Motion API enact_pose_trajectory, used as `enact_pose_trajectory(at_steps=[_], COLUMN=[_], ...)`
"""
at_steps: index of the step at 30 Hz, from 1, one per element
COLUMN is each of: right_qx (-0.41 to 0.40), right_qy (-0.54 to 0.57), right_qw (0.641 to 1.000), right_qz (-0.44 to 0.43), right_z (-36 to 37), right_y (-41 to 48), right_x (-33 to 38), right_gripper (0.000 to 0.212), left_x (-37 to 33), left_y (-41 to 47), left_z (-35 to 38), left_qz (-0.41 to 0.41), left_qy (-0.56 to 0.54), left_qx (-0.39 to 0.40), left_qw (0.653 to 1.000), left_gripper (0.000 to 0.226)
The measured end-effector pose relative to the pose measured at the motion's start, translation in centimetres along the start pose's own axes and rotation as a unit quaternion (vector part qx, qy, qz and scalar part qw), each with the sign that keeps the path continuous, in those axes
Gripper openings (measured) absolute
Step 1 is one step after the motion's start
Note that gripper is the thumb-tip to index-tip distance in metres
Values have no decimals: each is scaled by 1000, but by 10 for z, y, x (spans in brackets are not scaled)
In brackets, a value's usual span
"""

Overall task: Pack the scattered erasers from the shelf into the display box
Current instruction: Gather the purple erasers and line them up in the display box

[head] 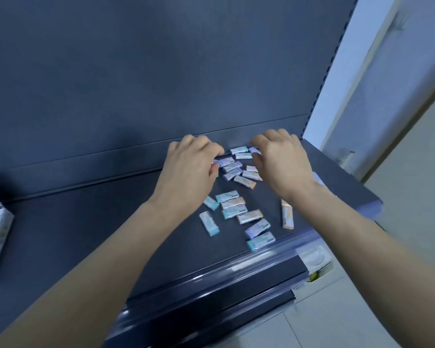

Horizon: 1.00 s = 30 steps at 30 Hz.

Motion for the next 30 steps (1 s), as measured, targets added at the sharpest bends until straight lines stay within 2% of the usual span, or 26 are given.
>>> enact_pose_trajectory(at_steps=[3,10,21,30], right_qx=[5,33,89,138], right_qy=[23,55,55,48], right_qw=[1000,997,993,988], right_qz=[-7,-42,-47,-49], right_z=[11,41,61,100], right_y=[-6,-6,14,32], right_x=[-32,-57,-55,-54], right_gripper=[18,22,24,26], left_x=[-21,-42,2,39], left_y=[4,-3,18,22], left_z=[24,56,69,102], left_qz=[-22,-45,-106,-129], left_qy=[16,26,41,57], left_qx=[21,106,66,115], left_qw=[999,993,991,983], left_gripper=[22,24,22,26])
Point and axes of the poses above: each hand's wrist, its own y-axis towards the middle knuckle, its own z-axis out of the palm, x = y × z, the point moved 2 cm from there along y, towards the middle knuckle, and after that the axes turned 11 degrees about -x, right-handed, at the moved point
